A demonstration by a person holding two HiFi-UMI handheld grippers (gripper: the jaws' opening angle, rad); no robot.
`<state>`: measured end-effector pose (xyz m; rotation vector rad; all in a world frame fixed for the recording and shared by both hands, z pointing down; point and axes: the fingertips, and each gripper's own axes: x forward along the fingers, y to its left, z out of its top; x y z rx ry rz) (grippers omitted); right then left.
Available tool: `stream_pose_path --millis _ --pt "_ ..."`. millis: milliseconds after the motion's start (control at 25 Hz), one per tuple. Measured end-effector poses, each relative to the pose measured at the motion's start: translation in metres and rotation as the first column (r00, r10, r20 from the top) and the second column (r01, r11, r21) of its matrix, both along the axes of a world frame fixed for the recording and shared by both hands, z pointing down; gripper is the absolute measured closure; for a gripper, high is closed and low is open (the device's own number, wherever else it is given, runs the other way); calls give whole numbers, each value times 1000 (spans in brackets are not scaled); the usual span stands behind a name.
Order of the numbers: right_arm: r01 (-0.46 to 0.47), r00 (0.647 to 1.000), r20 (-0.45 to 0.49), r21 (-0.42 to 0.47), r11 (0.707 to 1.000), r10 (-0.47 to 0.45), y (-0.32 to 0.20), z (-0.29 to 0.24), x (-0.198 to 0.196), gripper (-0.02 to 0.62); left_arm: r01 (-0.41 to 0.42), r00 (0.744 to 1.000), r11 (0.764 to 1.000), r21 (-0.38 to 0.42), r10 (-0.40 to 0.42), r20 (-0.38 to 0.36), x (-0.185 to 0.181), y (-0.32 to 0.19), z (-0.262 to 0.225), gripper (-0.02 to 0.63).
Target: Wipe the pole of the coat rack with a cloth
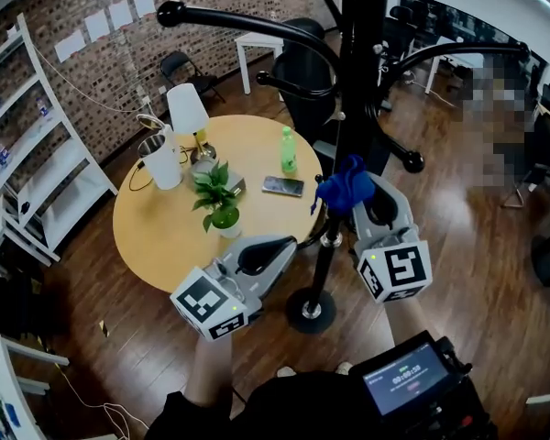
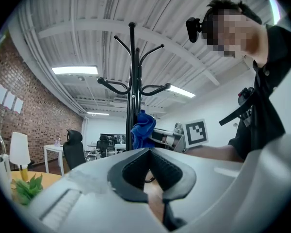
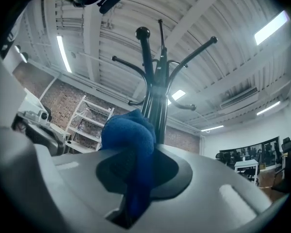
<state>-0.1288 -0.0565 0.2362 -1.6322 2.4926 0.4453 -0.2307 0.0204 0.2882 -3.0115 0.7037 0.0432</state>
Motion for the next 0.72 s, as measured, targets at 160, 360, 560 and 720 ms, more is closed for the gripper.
stream_pose_path --millis 160,360,560,720 --pt "-36 999 -32 -83 996 34 -2 55 -2 543 -1 1000 1000 -31 1 4 -7 2 13 606" --pt "-60 995 -87 -229 971 42 -5 128 -4 543 -9 1000 997 -75 10 6 -4 7 29 606" --pt "-86 989 -141 -363 928 36 -6 187 -5 543 -14 1000 992 -127 13 -7 3 10 44 606" --pt "-94 984 -179 -469 878 9 -6 228 -7 543 -7 1000 991 -134 8 8 9 9 46 606"
